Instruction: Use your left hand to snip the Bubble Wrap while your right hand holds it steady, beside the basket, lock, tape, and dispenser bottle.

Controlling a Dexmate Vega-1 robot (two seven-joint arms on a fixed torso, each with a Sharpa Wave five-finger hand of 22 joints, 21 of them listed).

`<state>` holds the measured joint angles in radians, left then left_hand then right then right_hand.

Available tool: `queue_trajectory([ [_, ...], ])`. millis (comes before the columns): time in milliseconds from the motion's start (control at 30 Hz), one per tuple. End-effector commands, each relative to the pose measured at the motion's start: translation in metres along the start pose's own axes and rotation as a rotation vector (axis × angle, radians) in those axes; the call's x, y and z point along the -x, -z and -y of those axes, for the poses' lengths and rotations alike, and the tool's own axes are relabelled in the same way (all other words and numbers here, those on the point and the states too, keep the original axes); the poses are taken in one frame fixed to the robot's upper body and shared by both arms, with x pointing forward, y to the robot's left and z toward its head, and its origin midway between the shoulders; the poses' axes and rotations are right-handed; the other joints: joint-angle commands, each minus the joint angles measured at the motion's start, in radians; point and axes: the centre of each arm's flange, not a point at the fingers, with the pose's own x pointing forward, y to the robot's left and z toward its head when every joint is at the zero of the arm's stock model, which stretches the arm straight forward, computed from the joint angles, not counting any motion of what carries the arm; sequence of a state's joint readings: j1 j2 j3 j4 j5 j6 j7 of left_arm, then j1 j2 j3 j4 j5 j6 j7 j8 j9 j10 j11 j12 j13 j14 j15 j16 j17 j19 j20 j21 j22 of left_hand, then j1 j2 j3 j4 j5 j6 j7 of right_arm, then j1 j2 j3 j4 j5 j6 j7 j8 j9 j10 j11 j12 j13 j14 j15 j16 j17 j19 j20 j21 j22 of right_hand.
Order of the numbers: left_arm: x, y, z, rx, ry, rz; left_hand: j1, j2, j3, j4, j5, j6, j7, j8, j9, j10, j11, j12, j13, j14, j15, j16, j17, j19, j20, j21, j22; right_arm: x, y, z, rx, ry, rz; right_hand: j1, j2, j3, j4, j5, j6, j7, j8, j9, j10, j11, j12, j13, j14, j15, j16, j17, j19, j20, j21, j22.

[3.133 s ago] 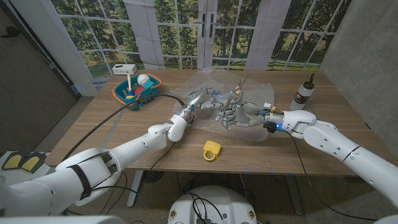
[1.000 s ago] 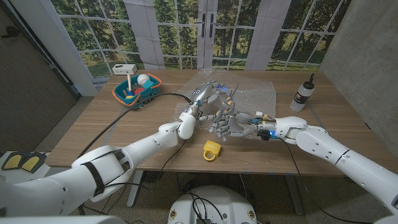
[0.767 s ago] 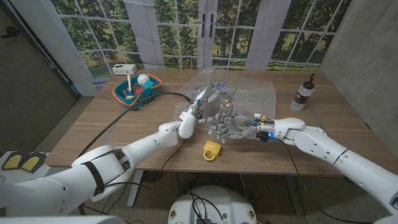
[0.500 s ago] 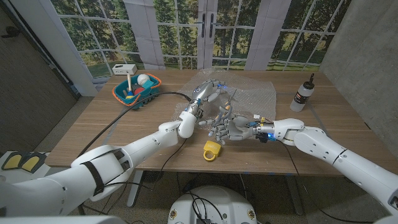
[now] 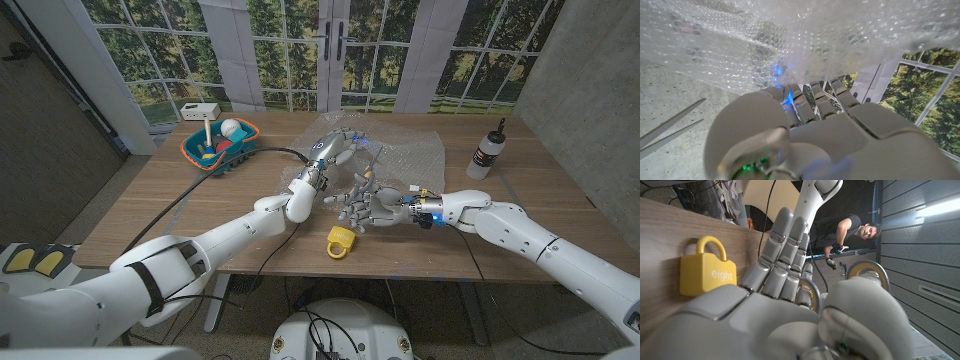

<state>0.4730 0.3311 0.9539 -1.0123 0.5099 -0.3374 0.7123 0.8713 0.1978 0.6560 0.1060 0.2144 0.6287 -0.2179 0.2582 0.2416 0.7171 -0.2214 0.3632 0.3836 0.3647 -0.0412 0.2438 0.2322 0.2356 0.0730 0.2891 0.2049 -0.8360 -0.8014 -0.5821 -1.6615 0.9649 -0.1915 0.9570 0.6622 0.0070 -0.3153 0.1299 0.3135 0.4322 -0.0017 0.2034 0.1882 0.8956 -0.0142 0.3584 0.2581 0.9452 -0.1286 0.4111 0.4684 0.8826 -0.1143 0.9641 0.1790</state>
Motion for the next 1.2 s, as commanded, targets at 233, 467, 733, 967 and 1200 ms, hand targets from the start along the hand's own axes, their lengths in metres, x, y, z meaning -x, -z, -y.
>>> queue_trajectory([
  [233,-0.0005,-0.0095,0.0044,0.022,0.01,0.023,-0.003,-0.005,0.001,-0.002,-0.003,-0.005,-0.002,-0.007,-0.002,0.004,0.001,-0.002,0.004,-0.003,-0.161,-0.003,0.0,0.002,-0.007,0.009,0.002,-0.0026,0.0013,0.0001,-0.003,-0.014,-0.008,0.002,-0.002,-0.004,-0.003,-0.005,0.07,0.073,-0.004,0.003,0.047,-0.002,-0.007,0.007,-0.012,-0.04,0.005,-0.001,0.007,-0.01,-0.003,0.002],
  [467,-0.0009,-0.0114,0.0065,0.026,0.016,0.032,-0.004,-0.005,0.001,-0.003,-0.004,-0.006,-0.002,-0.009,-0.003,0.005,0.001,-0.002,0.005,-0.003,-0.162,-0.003,-0.001,0.002,-0.007,0.009,0.002,-0.0045,0.002,-0.001,-0.018,-0.016,-0.008,0.002,-0.002,-0.004,-0.003,-0.005,0.069,0.072,-0.003,0.003,0.047,-0.003,-0.009,0.008,-0.012,-0.041,0.005,-0.001,0.008,-0.01,-0.004,0.003],
  [733,0.0011,-0.012,0.0089,0.033,0.022,0.035,-0.005,-0.005,0.0,-0.003,-0.005,-0.007,-0.002,-0.011,-0.003,0.006,0.001,-0.003,0.006,-0.002,-0.163,-0.003,-0.001,0.002,-0.007,0.009,0.002,-0.0055,0.0031,0.0001,-0.012,-0.016,-0.01,0.002,0.0,-0.003,-0.003,-0.005,0.07,0.071,-0.003,0.003,0.047,-0.003,-0.011,0.009,-0.012,-0.042,0.005,-0.001,0.008,-0.01,-0.006,0.003],
  [967,0.0039,-0.012,0.0103,0.039,0.029,0.032,-0.006,-0.005,-0.001,-0.004,-0.005,-0.007,-0.002,-0.012,-0.004,0.007,0.001,-0.003,0.007,-0.002,-0.164,-0.003,-0.002,0.002,-0.008,0.01,0.002,-0.0081,0.0013,-0.0004,-0.021,-0.026,-0.008,0.002,0.001,-0.002,-0.003,-0.006,0.067,0.072,-0.003,0.003,0.048,-0.002,-0.013,0.011,-0.011,-0.044,0.005,-0.001,0.009,-0.01,-0.007,0.003],
  [1200,0.0056,-0.0102,0.0105,0.057,0.018,0.021,-0.001,0.003,-0.005,-0.018,-0.008,0.046,0.002,0.007,0.0,0.02,0.001,-0.003,0.013,0.015,-0.176,0.008,0.001,0.007,-0.012,0.014,0.002,-0.008,0.0019,0.0003,-0.021,-0.025,-0.012,0.002,0.002,-0.002,-0.003,-0.006,0.063,0.071,-0.005,0.003,0.048,-0.002,-0.015,0.011,-0.011,-0.044,0.006,-0.001,0.01,-0.01,-0.008,0.003],
])
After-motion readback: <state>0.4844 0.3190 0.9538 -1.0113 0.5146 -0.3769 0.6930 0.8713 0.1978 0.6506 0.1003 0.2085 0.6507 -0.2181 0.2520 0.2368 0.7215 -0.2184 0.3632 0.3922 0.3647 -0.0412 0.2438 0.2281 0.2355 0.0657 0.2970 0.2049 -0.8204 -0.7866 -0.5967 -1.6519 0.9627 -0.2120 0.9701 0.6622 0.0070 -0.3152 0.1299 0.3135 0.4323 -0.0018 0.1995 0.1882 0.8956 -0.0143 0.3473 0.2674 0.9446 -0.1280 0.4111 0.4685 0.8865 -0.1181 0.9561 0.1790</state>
